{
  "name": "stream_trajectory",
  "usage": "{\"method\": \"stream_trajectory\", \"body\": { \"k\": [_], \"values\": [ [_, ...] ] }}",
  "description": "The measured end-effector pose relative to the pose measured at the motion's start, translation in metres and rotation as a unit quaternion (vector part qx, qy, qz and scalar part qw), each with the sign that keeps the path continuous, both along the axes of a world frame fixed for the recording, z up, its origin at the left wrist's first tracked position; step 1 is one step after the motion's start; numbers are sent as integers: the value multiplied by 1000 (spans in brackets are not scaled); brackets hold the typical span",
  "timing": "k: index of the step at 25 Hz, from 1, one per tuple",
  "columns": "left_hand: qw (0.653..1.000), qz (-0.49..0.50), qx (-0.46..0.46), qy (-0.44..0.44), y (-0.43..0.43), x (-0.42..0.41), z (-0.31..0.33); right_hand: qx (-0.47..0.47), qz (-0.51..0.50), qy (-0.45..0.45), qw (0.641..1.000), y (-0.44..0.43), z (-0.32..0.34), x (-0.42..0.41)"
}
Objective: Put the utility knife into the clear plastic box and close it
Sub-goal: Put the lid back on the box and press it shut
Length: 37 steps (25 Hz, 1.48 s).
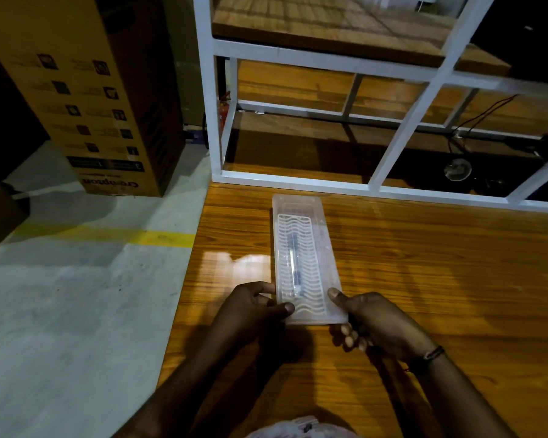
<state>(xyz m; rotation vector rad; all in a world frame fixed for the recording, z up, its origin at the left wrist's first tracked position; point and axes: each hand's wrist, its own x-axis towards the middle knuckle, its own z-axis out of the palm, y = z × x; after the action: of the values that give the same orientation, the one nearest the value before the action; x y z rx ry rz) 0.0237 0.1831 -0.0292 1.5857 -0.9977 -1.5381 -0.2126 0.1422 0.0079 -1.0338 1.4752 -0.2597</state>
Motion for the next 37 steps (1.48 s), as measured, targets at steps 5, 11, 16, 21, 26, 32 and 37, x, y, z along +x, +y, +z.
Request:
{"method": "stream_trajectory", "body": {
  "k": [5, 11, 16, 21, 26, 32, 37],
  "values": [
    [1000, 5, -9, 5, -2, 1, -3, -7, -3, -62, 998, -4, -9, -2],
    [1000, -15, 3, -14, -6, 6, -2, -9, 25, -40, 999, -8, -6, -2],
    [998, 60, -1, -32, -35, 2, -2, -94, 6, 55, 994, -35, 6, 5],
    [992, 78, -79, -58, -71, -2, 19, -200, -20, 88, 976, -74, 4, 28],
    [990, 5, -81, -114, -89, 0, 19, -227, -14, 85, 970, -81, -3, 34],
    [880, -231, -56, -411, -125, -5, 54, -299, 172, 283, 895, -114, 0, 42],
    [860, -223, -83, -452, -141, -2, 51, -318, 244, 353, 846, -128, 2, 58]
  ]
}}
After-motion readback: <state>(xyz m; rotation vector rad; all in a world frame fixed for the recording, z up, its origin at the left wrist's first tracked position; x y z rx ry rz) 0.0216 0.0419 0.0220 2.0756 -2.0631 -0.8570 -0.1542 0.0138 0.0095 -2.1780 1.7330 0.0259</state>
